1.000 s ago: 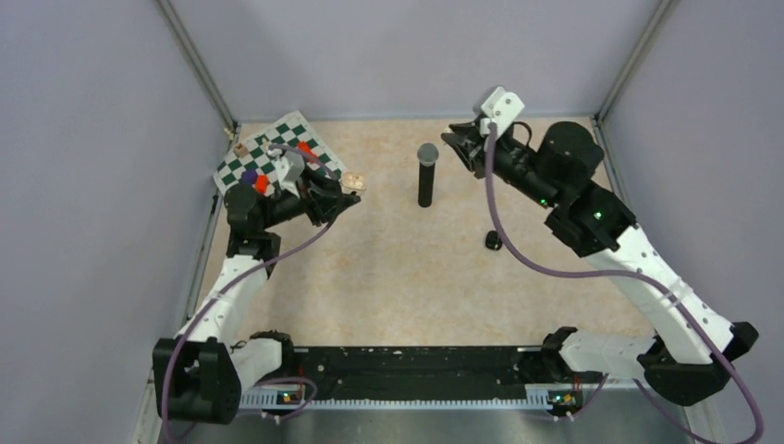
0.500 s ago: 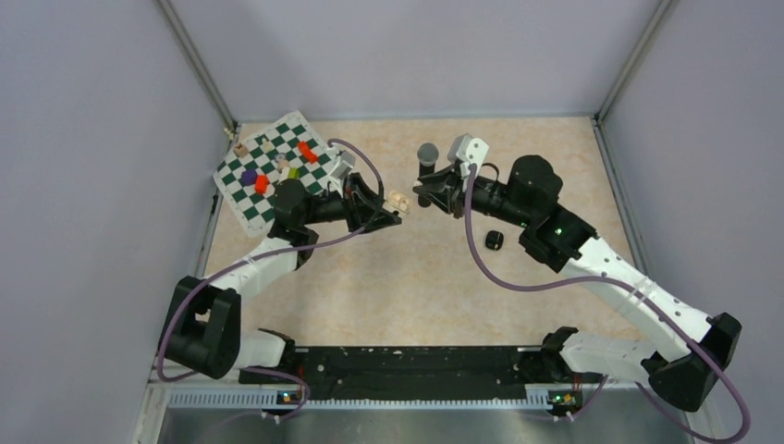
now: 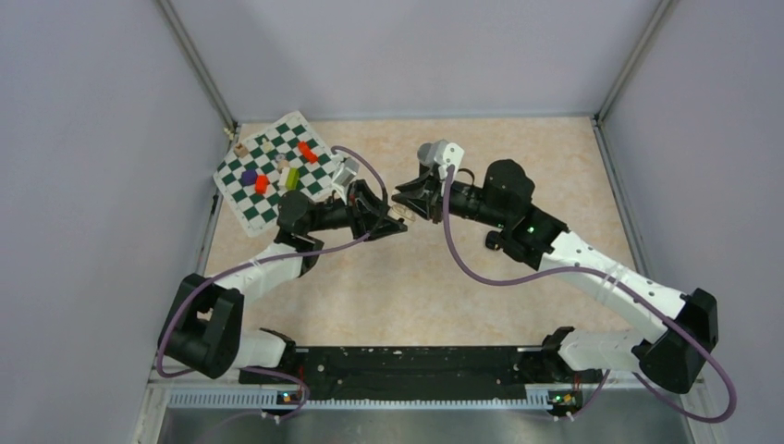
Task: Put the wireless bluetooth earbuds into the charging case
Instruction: Place the earbud in the charging case.
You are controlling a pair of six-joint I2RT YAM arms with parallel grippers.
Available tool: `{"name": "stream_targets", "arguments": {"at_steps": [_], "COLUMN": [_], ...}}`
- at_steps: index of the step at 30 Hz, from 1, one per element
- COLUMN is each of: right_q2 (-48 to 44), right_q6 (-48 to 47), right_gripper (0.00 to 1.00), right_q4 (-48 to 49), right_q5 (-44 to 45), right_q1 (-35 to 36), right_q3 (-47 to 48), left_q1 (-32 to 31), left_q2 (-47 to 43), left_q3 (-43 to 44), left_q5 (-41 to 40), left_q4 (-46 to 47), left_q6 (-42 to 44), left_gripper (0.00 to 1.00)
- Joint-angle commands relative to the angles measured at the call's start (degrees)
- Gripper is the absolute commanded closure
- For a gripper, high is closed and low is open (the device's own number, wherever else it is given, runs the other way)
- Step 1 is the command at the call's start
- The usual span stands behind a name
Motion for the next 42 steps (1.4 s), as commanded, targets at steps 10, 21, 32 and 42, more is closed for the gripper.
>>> {"name": "stream_targets", "arguments": {"at_steps": [10, 21, 32, 42], "right_q2": [-1.6, -1.6, 0.5, -0.5], "right_q6": [-2.8, -3.9, -3.6, -4.2], "right_gripper": [1.0, 1.0, 1.0, 1.0], "right_q4": [3.2, 3.9, 4.6, 2.1], "right_q5": [1.2, 1.6, 6.2, 7.6], "right_q1": [1.1, 1.4, 3.8, 4.0], "right_q3": [-1.8, -2.8, -2.5, -1.8], "left_q1": [-0.1, 0.2, 0.2, 1.1], "left_q2": [-1.6, -1.3, -1.1, -2.0], "left_q3": [-1.1, -1.1, -1.0, -1.2], "left_q5": [-1.0, -2.3, -2.9, -3.6], "left_q4": [7.6, 10.5, 11.1, 12.8], "left_q6": [-2.9, -6.5, -7.4, -8.5], "left_gripper": [1.0, 1.0, 1.0, 1.0]}}
